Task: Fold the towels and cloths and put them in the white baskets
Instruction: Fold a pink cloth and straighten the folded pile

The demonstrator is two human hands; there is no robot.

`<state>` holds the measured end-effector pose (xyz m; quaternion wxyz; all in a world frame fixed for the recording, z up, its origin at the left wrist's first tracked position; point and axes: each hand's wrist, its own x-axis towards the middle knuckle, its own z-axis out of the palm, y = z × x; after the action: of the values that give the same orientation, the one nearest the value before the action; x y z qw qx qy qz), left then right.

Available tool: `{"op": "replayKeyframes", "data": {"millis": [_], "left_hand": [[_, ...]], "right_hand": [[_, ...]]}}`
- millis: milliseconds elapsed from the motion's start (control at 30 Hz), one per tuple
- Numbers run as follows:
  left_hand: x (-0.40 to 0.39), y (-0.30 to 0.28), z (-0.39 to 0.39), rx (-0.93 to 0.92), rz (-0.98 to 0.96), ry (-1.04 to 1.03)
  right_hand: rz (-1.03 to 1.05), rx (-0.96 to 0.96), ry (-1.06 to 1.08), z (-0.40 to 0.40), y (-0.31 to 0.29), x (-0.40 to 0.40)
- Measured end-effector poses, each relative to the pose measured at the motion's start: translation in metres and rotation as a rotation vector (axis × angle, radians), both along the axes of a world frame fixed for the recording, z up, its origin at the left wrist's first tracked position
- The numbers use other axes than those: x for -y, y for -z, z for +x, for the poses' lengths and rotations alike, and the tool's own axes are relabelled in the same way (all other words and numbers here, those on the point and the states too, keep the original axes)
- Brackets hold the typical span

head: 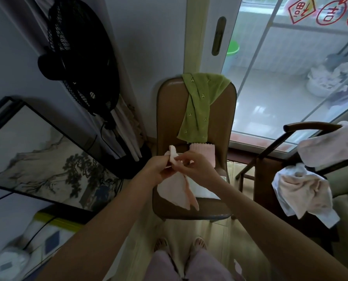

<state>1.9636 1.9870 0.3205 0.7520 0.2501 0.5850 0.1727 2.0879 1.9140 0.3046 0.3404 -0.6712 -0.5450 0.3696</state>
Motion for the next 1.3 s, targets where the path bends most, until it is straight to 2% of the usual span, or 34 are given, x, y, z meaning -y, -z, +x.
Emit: {"op": "replayKeyframes", "data": {"millis": [100, 267, 467, 633, 767, 1100, 1167, 1233, 1300], "left_hand": [[-0.001, -0.002, -0.001, 0.008, -0.005, -0.003], [-0.004, -0.005, -0.004, 0.039, 0.02, -0.038], [-0.007, -0.009, -0.001, 0.11, 0.053, -0.086], [-0.009, -0.01, 0.005, 0.102, 0.093, -0.092], [-0.013, -0.009, 0.004, 0.115, 0.102, -0.088], [-0.014, -0.008, 0.005, 0.126, 0.119, -0.012], [-0.014, -0.005, 0.004, 0.094, 0.246, 0.072], [-0.016, -0.005, -0.005, -0.034, 0.615, 0.214], [-0.02, -0.012, -0.014, -0.059, 0.97, 0.401]], "right_hand": [[0.063, 0.084, -0.027, -0.002, -0.001, 0.001], [0.01, -0.122, 0.032, 0.002, 0.002, 0.001], [0.125, 0.062, 0.15, -0.001, 0.003, -0.001], [0.236, 0.175, 0.138, -0.009, 0.004, 0.0], [0.285, 0.183, 0.146, -0.01, 0.003, -0.002], [0.207, 0.128, 0.031, -0.001, 0.002, -0.008], [0.202, 0.086, 0.104, 0.003, 0.0, -0.011], [0.203, 0.048, 0.142, 0.01, -0.003, -0.013], [0.204, 0.012, 0.12, 0.015, -0.006, -0.017]]}}
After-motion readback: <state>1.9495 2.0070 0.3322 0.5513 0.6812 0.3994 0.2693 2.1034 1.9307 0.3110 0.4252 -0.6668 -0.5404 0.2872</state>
